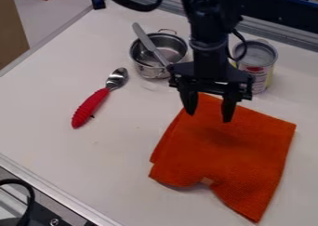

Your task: Move the red cloth at the center of the table

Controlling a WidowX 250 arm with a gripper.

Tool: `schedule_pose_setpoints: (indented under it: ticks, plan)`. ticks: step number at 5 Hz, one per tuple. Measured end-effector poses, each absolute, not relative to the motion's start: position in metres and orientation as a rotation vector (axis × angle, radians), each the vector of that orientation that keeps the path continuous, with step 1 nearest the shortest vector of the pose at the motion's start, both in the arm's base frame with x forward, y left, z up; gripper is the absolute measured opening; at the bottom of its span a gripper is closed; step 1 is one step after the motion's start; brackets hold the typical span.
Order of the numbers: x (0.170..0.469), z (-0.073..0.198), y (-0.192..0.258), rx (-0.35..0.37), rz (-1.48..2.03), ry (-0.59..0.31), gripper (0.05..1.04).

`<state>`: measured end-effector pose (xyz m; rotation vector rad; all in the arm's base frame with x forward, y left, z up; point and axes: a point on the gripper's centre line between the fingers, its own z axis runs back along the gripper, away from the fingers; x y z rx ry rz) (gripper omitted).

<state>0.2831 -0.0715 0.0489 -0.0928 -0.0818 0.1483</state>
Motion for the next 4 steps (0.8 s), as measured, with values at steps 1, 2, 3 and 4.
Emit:
schedule_pose_setpoints:
  ticks: [1, 2, 3, 4]
  plan:
    - [0.281, 0.038, -0.093, -0.105, 0.108, -0.069, 0.364]
    - [0.278, 0.031, -0.105, -0.102, 0.091, -0.064, 0.153]
    - [0.279, 0.03, -0.114, -0.124, 0.106, -0.094, 0.054]
    - [0.278, 0.019, -0.116, -0.109, 0.115, -0.078, 0.052]
